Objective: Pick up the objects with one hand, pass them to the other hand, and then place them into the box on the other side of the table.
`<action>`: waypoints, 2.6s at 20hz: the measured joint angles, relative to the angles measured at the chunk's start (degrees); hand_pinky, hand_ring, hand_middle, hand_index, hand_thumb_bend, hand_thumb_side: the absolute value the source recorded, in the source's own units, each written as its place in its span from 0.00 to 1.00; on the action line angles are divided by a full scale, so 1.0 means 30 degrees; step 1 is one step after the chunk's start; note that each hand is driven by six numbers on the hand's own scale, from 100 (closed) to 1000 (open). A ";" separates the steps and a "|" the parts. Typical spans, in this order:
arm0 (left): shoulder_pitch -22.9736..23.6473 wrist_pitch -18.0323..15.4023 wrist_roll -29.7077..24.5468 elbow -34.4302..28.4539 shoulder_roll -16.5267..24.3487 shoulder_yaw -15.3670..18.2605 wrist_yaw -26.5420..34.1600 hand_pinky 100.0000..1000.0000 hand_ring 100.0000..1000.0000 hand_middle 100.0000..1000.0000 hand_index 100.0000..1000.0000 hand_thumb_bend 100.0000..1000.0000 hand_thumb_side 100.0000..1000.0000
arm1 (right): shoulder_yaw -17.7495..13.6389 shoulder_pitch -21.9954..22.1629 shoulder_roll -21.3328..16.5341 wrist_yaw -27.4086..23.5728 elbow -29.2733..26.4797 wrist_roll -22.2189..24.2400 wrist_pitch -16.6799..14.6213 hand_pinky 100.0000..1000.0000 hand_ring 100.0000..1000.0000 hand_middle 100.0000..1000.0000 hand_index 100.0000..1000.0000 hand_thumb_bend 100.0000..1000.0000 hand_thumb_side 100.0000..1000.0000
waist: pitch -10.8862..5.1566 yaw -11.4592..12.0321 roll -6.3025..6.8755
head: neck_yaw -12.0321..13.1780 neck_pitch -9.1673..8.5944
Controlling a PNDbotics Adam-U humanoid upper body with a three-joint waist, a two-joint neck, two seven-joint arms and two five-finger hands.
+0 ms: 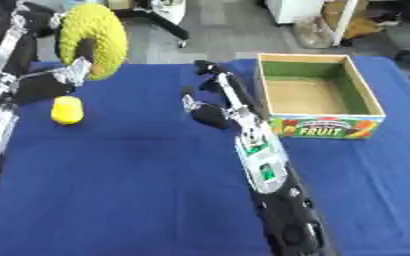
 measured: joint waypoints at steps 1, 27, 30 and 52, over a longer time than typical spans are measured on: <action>0.0000 -0.0043 -0.0276 0.0007 -0.0021 -0.0232 -0.0198 0.46 0.16 0.12 0.27 0.00 0.08 | 0.0145 -0.0234 0.0006 0.0650 0.0262 0.0117 -0.0215 0.77 0.70 0.78 0.91 0.05 0.19 | 0.0000 0.0020 0.0000 | -0.0032 -0.0003; 0.1449 -0.0209 0.0265 0.0889 0.2202 0.0781 -0.2104 0.47 0.16 0.13 0.27 0.00 0.07 | -0.0390 -0.4781 -0.4949 0.1814 -0.1964 0.0264 -0.0367 0.84 0.76 0.82 0.95 0.07 0.28 | 0.0000 -0.0226 -0.0107 | 0.0140 -0.0319; 0.0862 -0.1409 -0.0065 0.2054 0.2055 0.0059 -0.2516 0.47 0.16 0.13 0.27 0.00 0.09 | 0.1102 -0.6032 -0.4999 0.1661 -0.2410 0.2237 -0.1623 0.85 0.78 0.83 0.96 0.06 0.29 | 0.0000 -0.0254 -0.0184 | 0.0167 -0.0324; -0.0224 -0.3894 0.3807 0.4775 -0.0870 0.0640 0.5072 0.49 0.20 0.15 0.29 0.00 0.14 | 0.3794 -0.7056 -0.3683 0.0780 -0.3219 0.8832 -0.4396 0.87 0.81 0.85 0.97 0.10 0.34 | 0.0000 -0.0260 -0.0424 | 0.0133 -0.0659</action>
